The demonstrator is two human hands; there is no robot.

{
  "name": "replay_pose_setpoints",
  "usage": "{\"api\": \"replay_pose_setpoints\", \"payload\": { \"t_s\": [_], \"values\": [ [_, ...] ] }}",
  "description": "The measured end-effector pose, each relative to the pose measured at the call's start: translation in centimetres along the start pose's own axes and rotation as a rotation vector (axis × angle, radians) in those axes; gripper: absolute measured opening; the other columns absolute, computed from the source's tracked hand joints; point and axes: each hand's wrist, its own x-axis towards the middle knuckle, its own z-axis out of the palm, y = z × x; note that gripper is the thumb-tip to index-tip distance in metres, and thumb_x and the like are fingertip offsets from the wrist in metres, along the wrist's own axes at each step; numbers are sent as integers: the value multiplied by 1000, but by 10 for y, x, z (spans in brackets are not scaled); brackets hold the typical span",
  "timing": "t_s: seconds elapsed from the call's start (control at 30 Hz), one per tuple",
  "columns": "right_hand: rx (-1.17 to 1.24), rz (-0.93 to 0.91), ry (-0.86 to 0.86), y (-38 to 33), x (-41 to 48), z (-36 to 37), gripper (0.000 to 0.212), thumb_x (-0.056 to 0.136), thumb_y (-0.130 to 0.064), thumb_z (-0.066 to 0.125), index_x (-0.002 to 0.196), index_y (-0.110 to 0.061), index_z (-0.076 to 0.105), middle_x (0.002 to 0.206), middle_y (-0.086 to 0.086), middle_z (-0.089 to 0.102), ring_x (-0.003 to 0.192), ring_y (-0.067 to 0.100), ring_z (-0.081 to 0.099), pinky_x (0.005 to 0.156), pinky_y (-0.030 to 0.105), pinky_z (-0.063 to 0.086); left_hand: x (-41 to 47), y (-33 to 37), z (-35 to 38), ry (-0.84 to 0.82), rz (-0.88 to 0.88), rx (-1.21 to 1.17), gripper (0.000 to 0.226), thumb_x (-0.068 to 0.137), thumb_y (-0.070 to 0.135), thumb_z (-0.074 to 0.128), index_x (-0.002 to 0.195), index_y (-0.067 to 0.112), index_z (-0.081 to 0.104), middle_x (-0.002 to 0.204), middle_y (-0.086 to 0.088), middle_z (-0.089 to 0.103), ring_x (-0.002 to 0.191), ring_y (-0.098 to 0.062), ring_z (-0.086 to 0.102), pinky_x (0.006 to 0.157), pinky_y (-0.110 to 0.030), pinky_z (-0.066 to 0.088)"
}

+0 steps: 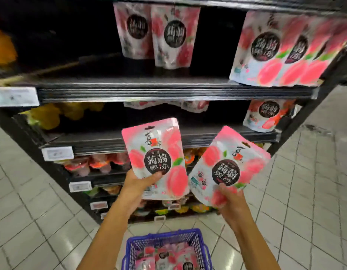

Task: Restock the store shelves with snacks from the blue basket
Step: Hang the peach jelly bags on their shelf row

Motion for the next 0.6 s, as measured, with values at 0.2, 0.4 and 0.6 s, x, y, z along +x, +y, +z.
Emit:
{"api": "replay_pose_setpoints", "payload": {
  "t_s": [0.2, 0.4, 0.6],
  "values": [
    [-95, -201, 100, -56, 0, 22, 61, 61, -18, 83, 115, 1, 63, 104, 18, 73, 98, 35, 69, 77, 42, 59, 5, 25, 26, -94, 27, -140, 50, 56, 17, 88, 103, 11, 72, 96, -11, 77, 83, -26, 75, 64, -37, 61],
    [-246, -413, 219, -106, 4, 19, 46, 56, -33, 90, 98, -29, 69, 96, 6, 77, 88, 27, 74, 68, 35, 61, 17, 52, 59, -116, 148, 27, 60, 34, 37, 98, 80, 6, 74, 85, -21, 74, 74, -33, 73, 58, -37, 58],
    [-305, -517, 186, -158, 36, 21, 46, 66, -36, 89, 107, -34, 68, 106, 1, 75, 99, 24, 72, 82, 45, 60, 39, 91, 95, 43, 310, 49, 32, 48, 24, 92, 77, 22, 78, 83, -10, 77, 78, -29, 74, 67, -40, 61]
  ]
}}
